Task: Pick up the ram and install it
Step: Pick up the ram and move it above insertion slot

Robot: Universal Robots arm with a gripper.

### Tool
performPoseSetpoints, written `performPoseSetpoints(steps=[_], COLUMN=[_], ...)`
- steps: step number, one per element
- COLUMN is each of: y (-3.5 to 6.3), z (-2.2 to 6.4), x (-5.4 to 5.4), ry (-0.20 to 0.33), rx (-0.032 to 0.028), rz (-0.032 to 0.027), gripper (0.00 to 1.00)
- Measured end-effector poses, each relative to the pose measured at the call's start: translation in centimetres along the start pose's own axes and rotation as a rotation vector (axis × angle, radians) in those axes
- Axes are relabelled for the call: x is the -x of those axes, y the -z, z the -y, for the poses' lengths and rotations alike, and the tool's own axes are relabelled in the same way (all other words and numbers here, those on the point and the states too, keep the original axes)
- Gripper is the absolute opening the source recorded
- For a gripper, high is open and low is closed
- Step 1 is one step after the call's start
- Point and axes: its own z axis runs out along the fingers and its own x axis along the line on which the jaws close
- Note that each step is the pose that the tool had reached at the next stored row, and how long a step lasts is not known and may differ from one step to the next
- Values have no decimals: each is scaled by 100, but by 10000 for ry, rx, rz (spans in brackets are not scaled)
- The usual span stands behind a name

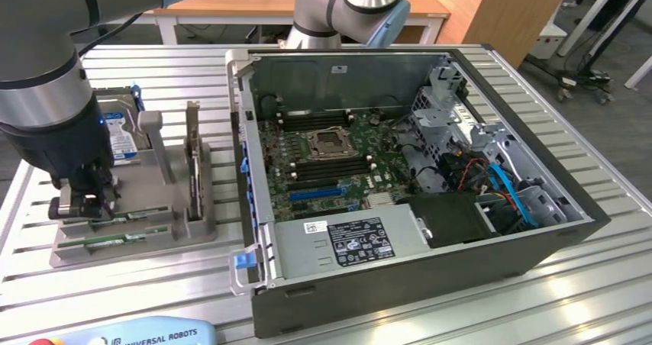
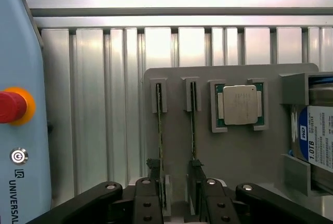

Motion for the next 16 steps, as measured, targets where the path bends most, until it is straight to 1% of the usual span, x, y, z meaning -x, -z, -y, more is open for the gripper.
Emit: performPoseSetpoints(steps=[2,8,12,16], y=[-11,-89,-93,-92], z=[0,4,6,7], x=[-1,-7,-14,-62], ry=[2,26,47,99], rx=[-1,1,1,3], rz=[1,-2,-2,-5], gripper=[35,35,35,35])
